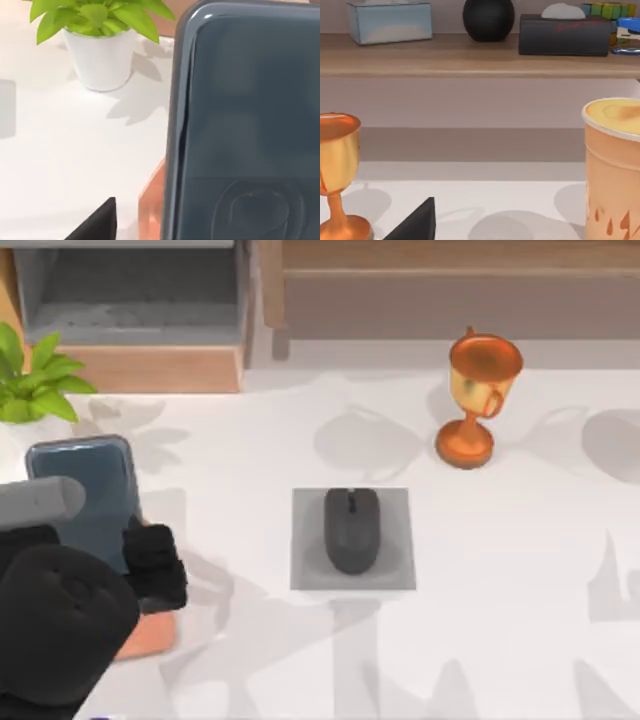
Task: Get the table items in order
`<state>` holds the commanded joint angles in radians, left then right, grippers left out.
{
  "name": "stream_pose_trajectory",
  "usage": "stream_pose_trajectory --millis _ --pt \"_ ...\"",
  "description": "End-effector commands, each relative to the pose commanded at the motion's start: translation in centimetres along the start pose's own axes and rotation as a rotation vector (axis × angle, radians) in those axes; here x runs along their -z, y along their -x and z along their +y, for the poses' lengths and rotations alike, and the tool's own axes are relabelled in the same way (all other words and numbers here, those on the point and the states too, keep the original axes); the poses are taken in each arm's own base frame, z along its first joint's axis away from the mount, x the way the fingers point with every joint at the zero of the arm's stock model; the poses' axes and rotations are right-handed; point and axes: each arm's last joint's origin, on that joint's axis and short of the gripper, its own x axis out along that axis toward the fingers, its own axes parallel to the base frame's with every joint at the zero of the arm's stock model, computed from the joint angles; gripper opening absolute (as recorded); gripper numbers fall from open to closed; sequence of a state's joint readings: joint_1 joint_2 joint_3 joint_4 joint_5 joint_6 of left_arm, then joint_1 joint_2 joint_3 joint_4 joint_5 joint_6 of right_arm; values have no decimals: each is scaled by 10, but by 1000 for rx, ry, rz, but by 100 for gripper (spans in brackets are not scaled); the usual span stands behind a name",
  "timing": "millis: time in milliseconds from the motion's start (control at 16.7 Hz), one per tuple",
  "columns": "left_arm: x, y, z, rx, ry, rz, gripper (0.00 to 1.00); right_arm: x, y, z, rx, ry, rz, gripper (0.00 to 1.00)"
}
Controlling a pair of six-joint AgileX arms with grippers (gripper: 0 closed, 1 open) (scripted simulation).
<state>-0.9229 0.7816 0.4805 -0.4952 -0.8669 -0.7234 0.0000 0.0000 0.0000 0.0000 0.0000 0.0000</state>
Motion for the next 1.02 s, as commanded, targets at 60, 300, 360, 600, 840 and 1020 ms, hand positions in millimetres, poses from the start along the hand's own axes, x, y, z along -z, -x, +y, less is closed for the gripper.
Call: stream_pose_trajectory --millis 60,300,360,600,840,1020 --pt "-4 0 6 21 12 -5 100 0 0 0 0 0 0 100" --pt "-15 2 35 125 53 -73 100 0 0 0 0 0 0 100" --pt "-16 2 43 144 58 -105 100 0 0 0 0 0 0 100" --pt "-10 3 73 186 46 -285 100 0 0 0 0 0 0 100" --pt "10 -7 93 174 -15 -444 100 0 0 0 0 0 0 100" --pt "25 -22 104 140 -68 -478 100 0 0 0 0 0 0 100"
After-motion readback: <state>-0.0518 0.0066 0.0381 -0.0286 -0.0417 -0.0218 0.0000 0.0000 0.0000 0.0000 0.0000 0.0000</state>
